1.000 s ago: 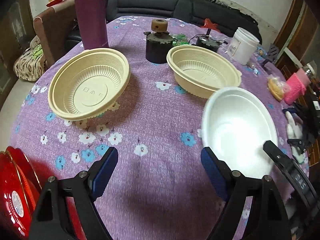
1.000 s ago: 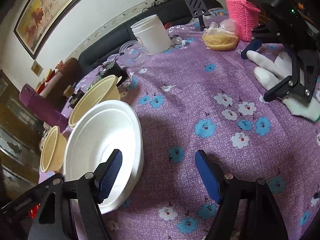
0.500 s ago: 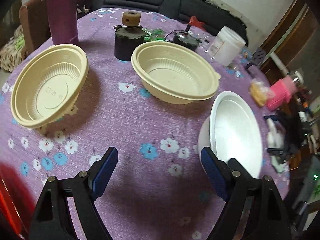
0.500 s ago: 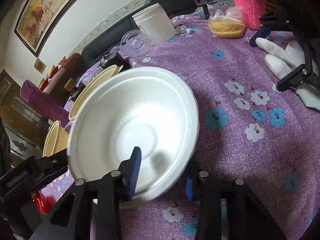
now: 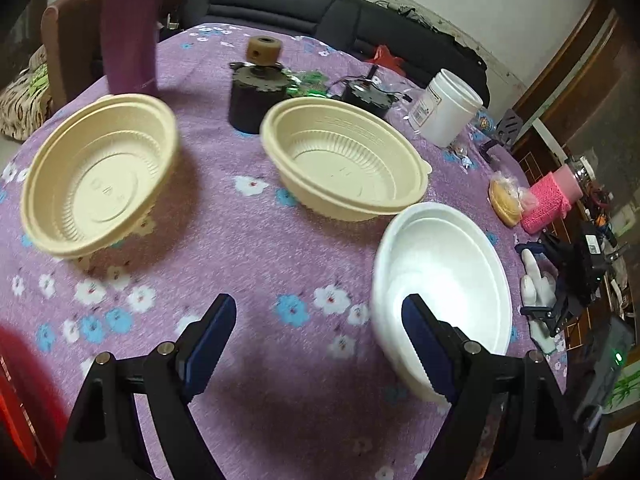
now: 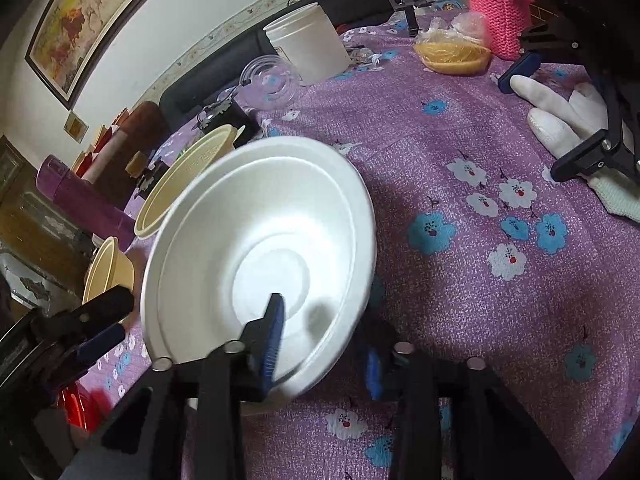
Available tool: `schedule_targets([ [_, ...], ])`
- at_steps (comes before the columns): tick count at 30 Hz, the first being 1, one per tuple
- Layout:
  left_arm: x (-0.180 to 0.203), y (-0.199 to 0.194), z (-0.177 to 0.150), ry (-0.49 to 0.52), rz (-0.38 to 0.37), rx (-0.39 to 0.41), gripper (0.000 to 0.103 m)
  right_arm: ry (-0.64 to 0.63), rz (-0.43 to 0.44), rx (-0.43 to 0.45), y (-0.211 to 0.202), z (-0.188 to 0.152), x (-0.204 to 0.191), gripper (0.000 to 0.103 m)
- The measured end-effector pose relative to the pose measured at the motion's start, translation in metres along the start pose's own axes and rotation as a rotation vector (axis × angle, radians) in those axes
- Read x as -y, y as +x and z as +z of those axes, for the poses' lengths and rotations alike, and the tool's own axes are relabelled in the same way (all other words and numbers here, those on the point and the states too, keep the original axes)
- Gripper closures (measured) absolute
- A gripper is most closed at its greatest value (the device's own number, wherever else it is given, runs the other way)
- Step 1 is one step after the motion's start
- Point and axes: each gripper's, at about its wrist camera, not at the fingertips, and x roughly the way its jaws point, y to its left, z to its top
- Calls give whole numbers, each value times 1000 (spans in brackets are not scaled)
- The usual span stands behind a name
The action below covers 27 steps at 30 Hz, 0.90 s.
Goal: Organize plates and bowls
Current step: 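Grasp the white bowl with both grippers and lower it onto the red stack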
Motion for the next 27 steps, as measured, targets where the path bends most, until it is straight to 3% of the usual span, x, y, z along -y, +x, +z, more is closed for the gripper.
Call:
schedule_targets([
  [1, 6, 6, 2, 13, 6, -9, 19, 3, -1, 12, -2, 0, 1, 53],
  [8, 39, 38, -1, 87, 34, -82, 20, -24, -24, 27, -2, -1, -1, 54],
  [9, 44, 40, -4, 104, 33, -93, 28, -27, -21, 26, -2, -2, -2, 58],
  [10, 47, 41, -8, 121, 31, -108, 35, -31, -15, 22, -2, -2, -3, 68],
  [11, 49, 42, -11, 137, 21, -126, 48, -38, -9, 18, -2, -3, -4, 70],
  [12, 50, 40, -13, 138, 9, -132, 54, -51, -3, 21, -4, -4, -7, 72],
  [14, 47, 31, -16, 144, 40, -118, 54, -77, 6, 17, -4, -8, -13, 77],
  [22, 26, -58, -45, 200, 123, 43, 54, -211, 151, 23, -20, -33, -54, 77],
  [27, -9, -110, -70, 138, 124, 104, 54, -311, 249, 18, -40, -58, -86, 77],
])
